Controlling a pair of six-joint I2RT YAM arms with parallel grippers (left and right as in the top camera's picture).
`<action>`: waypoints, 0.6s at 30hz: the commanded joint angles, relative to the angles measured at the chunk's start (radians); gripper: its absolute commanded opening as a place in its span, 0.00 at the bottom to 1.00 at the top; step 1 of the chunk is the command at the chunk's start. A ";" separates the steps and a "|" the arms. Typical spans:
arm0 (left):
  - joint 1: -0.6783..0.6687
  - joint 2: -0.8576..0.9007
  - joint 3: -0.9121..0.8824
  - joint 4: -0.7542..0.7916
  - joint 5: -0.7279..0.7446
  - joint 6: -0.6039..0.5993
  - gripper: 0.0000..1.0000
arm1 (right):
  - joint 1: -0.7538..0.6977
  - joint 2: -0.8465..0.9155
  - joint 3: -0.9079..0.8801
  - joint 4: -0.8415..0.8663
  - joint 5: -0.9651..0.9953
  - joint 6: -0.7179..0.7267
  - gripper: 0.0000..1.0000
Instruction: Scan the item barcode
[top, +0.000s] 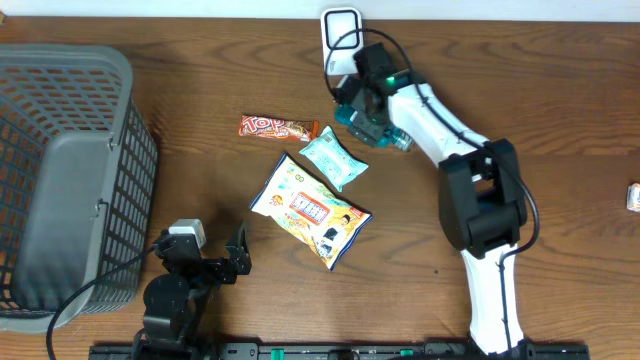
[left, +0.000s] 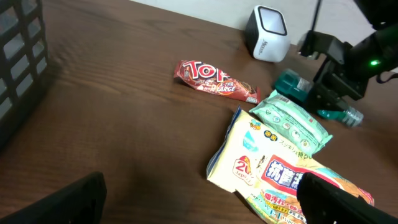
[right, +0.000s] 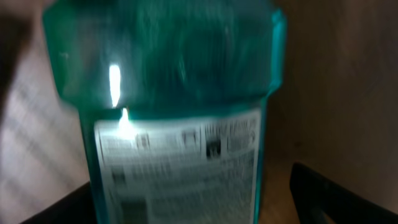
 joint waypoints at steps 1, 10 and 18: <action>-0.004 -0.002 -0.015 -0.021 -0.006 -0.012 0.98 | 0.015 0.087 0.003 0.008 0.154 -0.004 0.79; -0.004 -0.002 -0.015 -0.021 -0.006 -0.012 0.98 | 0.018 0.179 -0.001 -0.044 0.119 0.015 0.32; -0.004 -0.002 -0.015 -0.021 -0.006 -0.012 0.98 | 0.010 0.176 -0.001 -0.076 -0.101 0.015 0.22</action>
